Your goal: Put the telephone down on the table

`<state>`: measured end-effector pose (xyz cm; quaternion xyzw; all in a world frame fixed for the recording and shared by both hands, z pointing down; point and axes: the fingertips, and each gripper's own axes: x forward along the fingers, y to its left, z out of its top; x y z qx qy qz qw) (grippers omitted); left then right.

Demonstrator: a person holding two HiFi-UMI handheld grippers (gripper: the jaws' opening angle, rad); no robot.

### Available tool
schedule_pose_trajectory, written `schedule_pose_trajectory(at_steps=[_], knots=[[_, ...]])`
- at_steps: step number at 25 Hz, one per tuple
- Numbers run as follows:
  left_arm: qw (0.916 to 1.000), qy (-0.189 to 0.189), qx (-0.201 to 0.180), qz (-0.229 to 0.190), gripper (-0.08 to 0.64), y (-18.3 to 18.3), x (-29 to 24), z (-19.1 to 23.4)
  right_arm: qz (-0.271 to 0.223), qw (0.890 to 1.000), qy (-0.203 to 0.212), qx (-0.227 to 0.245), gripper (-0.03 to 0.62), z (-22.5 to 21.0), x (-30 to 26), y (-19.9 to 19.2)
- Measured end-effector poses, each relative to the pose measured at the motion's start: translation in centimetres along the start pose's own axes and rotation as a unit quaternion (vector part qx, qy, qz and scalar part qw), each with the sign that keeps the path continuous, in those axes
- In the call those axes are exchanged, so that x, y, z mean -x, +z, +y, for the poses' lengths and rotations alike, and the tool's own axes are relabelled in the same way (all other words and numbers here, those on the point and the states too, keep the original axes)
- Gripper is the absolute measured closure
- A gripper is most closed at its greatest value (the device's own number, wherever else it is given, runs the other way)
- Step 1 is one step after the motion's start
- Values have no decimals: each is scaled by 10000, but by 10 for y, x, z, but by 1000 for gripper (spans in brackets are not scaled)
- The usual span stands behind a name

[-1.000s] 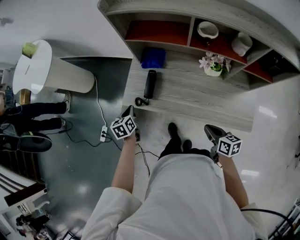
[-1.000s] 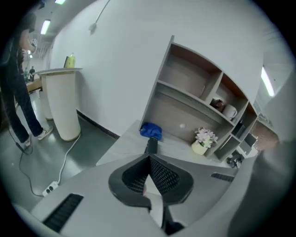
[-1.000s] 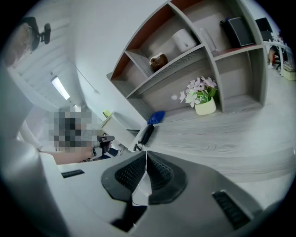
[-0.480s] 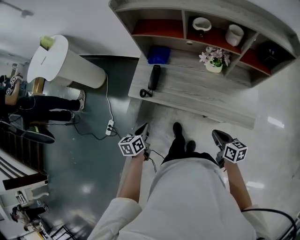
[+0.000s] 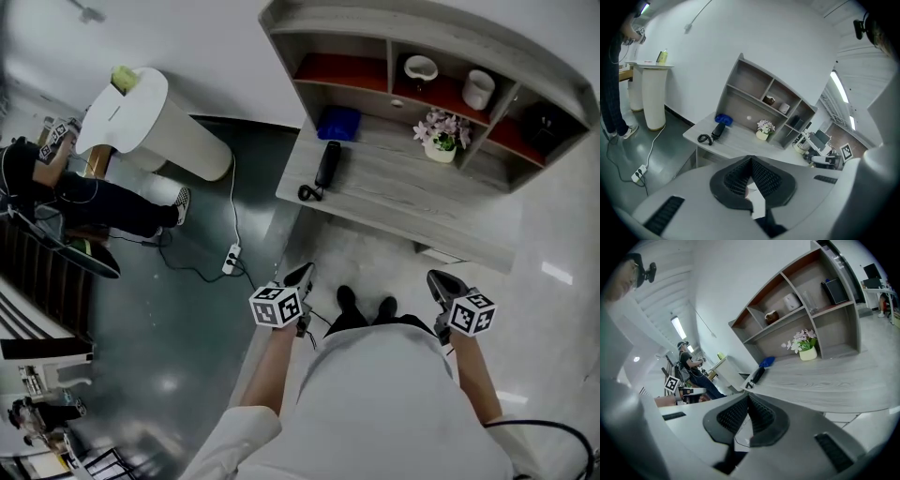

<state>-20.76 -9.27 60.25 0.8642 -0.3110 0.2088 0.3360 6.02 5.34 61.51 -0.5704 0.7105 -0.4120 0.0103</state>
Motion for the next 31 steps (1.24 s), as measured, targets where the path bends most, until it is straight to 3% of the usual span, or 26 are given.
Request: schedule_pose_trajectory(at_steps=[7,16,31], knots=[[9998,-191,-89,49,551,7,15,0,-269,9994,175,100,575,30,-12,21],[9993,-372,4,36,551,10,11,1,-314,9994,156,81,575,38,-24,27],[9994,-352,52,-55,551,32,9,21,-436,9990,54,96,575,40,-36,46]])
